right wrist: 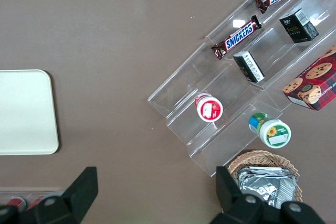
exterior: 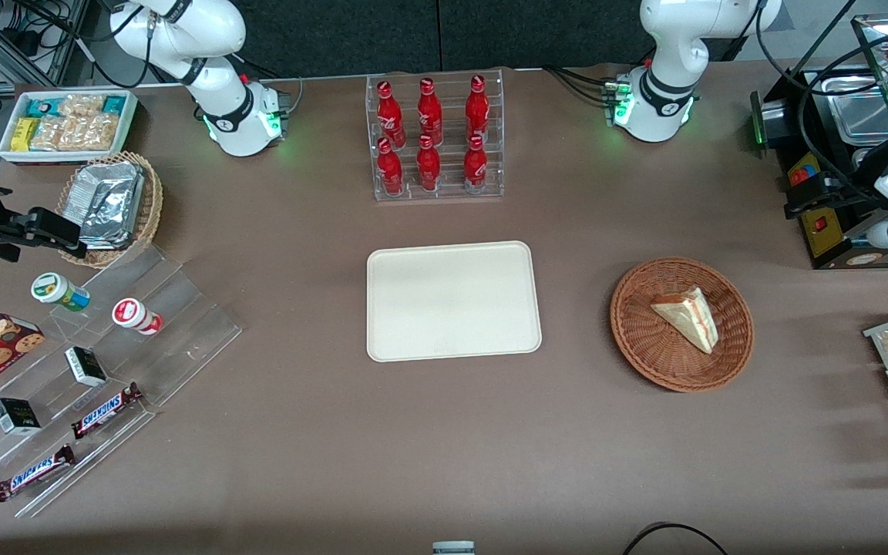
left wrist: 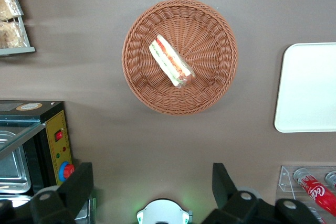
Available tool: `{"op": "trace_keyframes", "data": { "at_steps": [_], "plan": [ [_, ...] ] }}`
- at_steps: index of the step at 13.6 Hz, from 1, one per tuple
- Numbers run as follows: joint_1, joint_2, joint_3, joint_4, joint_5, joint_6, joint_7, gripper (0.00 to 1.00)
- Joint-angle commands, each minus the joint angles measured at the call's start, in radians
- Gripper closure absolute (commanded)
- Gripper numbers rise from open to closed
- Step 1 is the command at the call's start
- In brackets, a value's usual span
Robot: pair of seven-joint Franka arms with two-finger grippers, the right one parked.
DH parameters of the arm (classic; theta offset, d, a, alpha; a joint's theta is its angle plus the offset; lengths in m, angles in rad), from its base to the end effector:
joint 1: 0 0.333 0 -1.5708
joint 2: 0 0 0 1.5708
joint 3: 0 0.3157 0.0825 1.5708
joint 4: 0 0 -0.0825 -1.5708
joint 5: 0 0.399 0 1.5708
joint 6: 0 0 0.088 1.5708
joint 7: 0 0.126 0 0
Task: Place sandwich from basket to tray
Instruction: 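Move the left gripper over the wrapped sandwich in the wicker basket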
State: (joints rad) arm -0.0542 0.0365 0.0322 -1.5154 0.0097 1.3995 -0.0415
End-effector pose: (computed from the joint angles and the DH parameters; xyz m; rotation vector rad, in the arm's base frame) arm 0.5591 -0.0113 0.5976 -3.1167 -0.0319 0.2373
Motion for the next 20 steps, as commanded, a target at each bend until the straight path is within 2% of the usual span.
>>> {"op": "trace_keyframes", "data": {
  "at_steps": [1, 6, 10, 20],
  "plan": [
    [0.019, -0.003, -0.011, 0.008, -0.011, -0.019, 0.023, 0.00],
    [0.017, 0.034, -0.009, -0.024, 0.003, 0.022, -0.020, 0.00],
    [0.008, 0.000, -0.006, -0.254, 0.036, 0.273, -0.067, 0.00],
    [0.002, -0.020, -0.012, -0.707, 0.026, 0.872, -0.633, 0.00]
  ]
}}
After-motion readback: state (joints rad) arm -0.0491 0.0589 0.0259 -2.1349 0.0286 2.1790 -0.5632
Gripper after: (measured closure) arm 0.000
